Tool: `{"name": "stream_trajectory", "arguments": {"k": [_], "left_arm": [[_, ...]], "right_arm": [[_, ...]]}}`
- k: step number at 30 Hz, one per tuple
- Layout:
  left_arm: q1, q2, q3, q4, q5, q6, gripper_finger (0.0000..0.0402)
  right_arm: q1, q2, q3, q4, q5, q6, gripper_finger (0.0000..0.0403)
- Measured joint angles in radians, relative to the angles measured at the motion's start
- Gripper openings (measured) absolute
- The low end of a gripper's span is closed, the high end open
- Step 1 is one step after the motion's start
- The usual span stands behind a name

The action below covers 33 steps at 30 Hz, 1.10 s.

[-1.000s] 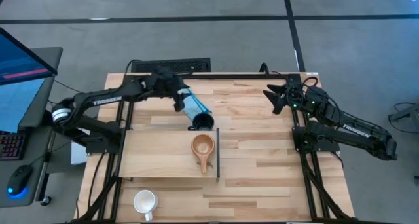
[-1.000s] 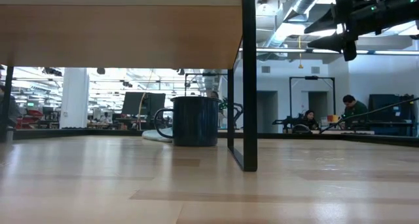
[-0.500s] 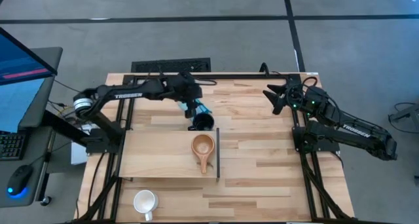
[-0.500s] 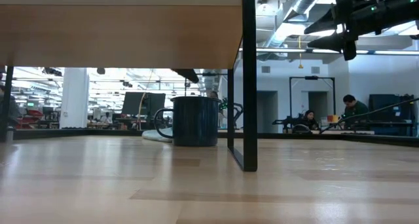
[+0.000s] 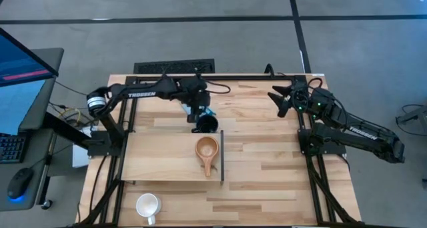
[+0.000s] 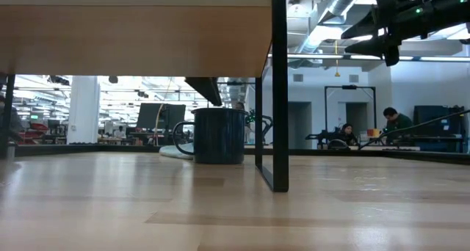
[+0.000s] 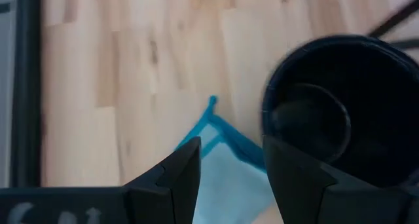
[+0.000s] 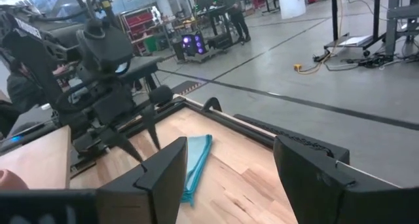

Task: Stack small to large cups/mugs on shelf
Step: Put the dark blue cup on the shelf

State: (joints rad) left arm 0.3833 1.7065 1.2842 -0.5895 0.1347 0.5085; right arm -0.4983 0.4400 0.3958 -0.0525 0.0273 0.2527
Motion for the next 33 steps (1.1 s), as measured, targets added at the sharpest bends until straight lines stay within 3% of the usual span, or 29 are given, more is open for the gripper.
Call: {"name": "stream_trajectory", "arguments": {"k": [9, 23, 33], "left_arm": [[-0.009, -0.001, 0.000, 0.003, 0.071, 0.021, 0.0157], [-0.050, -0.001, 0.000, 0.003, 0.028, -0.066, 0.0157], [-0.056, -0.001, -0.001, 0.004, 0.104, -0.077, 0.0157]], "right_arm": [[-0.003, 0.020, 0.000, 0.000, 0.000, 0.001, 0.0249], [-0.003, 0.101, 0.000, 0.004, 0.001, 0.009, 0.0249], [-0.003, 0.109, 0.000, 0.037, 0.001, 0.002, 0.0249]]}}
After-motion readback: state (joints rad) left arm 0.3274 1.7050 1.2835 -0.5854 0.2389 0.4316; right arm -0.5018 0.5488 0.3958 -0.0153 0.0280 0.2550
